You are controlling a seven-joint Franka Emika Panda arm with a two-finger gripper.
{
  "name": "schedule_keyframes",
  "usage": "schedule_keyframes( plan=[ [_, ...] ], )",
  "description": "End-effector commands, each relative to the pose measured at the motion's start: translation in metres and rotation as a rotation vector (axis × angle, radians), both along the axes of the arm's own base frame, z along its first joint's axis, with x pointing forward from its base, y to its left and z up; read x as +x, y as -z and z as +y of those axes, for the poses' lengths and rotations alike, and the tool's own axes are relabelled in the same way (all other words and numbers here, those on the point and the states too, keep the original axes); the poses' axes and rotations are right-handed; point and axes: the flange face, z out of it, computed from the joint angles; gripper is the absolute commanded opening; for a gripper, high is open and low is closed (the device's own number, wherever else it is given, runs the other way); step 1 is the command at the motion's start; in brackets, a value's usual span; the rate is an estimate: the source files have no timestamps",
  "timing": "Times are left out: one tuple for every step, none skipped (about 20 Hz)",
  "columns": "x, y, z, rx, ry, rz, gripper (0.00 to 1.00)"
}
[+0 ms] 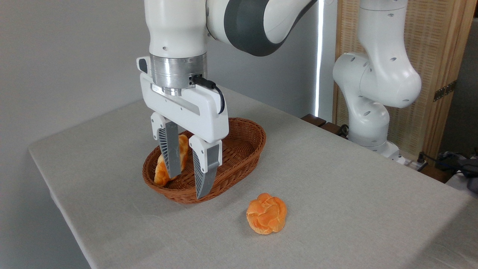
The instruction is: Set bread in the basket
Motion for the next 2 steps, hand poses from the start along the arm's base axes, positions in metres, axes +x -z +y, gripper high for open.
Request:
schedule_keyframes(
  plan=[
    [-0.0043,0.0014,-0.0014,0.007,0.075,0.036,1.0],
    [-0.0044,0.0016,-0.0023,0.005,0.073,0.038,1.0]
  ],
)
